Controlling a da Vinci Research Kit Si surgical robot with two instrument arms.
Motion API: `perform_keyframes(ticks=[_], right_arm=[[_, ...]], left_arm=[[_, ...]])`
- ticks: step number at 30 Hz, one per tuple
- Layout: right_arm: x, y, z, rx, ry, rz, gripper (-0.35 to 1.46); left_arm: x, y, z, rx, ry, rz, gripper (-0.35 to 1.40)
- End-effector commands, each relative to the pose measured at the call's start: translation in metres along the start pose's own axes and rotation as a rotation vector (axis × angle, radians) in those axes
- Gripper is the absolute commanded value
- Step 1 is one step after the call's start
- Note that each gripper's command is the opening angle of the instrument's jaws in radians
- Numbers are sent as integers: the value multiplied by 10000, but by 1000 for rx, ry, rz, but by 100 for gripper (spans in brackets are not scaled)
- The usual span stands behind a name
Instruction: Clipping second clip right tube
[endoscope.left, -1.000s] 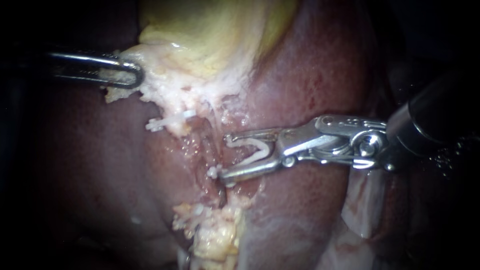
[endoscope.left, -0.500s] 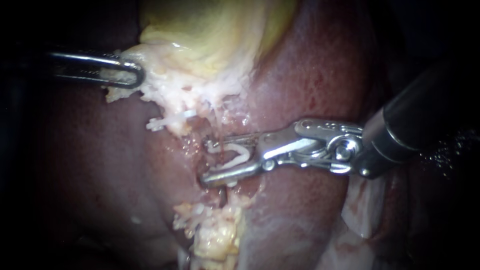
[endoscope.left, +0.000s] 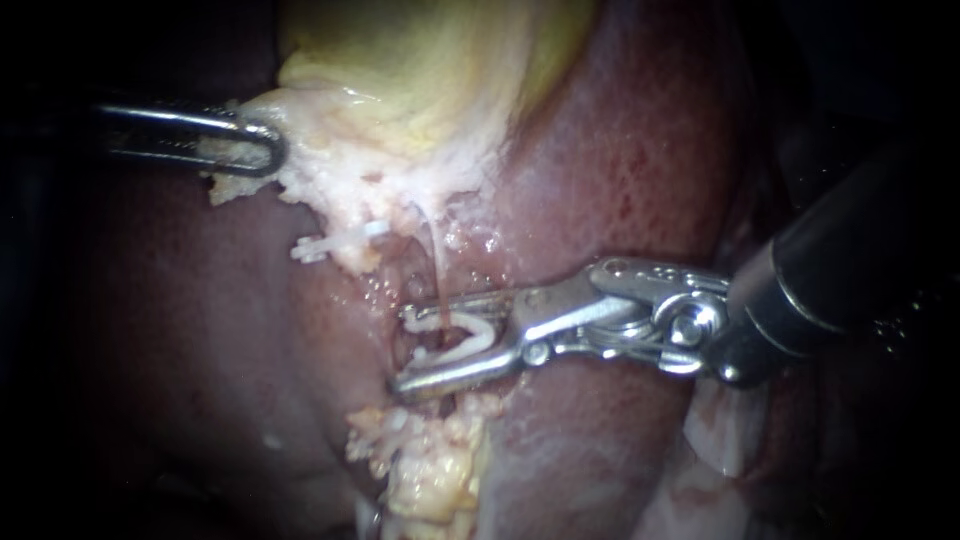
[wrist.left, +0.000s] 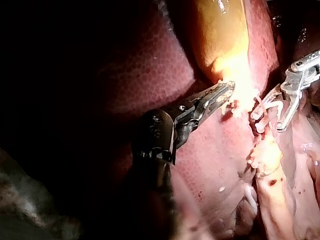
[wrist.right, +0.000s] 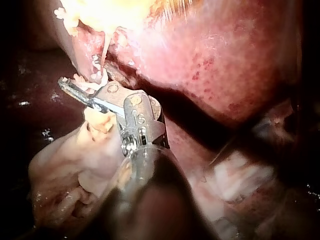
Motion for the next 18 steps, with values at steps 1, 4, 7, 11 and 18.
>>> perform_keyframes(ticks=[1,4,7,11,18], right_arm=[[1,-3,0,3,6,8,50],[2,-9,1,10,17,14,49],[3,-12,1,11,16,32,49],[3,-12,-1,13,15,55,46],[0,-14,-5,41,-2,97,24]], left_arm=[[0,-1,0,0,-1,1,-35],[-1,-1,0,0,-1,1,-35],[-1,-1,0,0,-1,1,-35],[-1,-1,0,0,-1,1,-35],[-1,-1,0,0,-1,1,-35]])
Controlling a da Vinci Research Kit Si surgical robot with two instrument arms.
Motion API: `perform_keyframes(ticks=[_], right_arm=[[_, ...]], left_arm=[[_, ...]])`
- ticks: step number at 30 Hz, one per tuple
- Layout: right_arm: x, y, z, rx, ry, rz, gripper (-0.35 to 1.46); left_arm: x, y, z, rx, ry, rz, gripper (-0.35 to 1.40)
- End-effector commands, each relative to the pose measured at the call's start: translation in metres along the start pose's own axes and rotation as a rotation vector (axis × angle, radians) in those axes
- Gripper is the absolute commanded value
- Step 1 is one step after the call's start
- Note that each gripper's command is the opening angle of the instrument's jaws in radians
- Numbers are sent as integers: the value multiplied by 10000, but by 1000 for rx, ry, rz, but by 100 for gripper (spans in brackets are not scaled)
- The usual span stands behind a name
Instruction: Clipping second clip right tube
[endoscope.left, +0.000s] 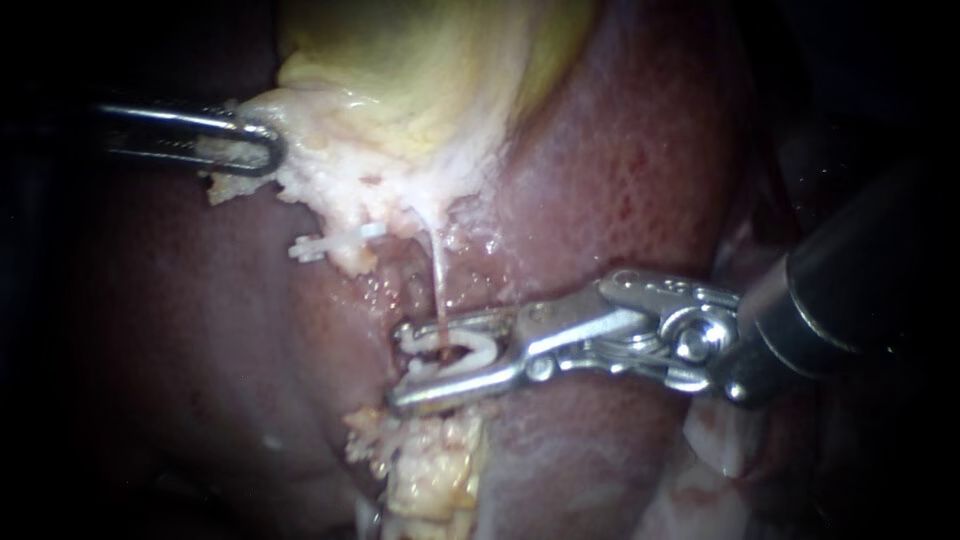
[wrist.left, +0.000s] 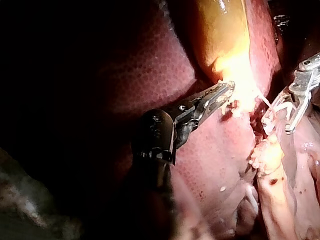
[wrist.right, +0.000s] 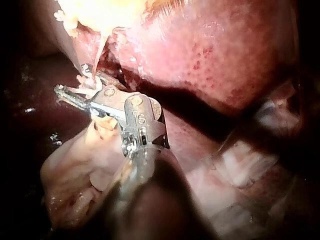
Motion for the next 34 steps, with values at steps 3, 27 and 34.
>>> perform_keyframes(ticks=[3,27,34], right_arm=[[-1,1,0,22,-16,23,12],[-1,0,-3,22,-54,71,-35],[-2,1,-3,19,-52,70,-35]], left_arm=[[0,0,0,0,0,0,-35],[0,0,1,1,0,-12,-35],[0,0,1,1,0,-12,-35]])
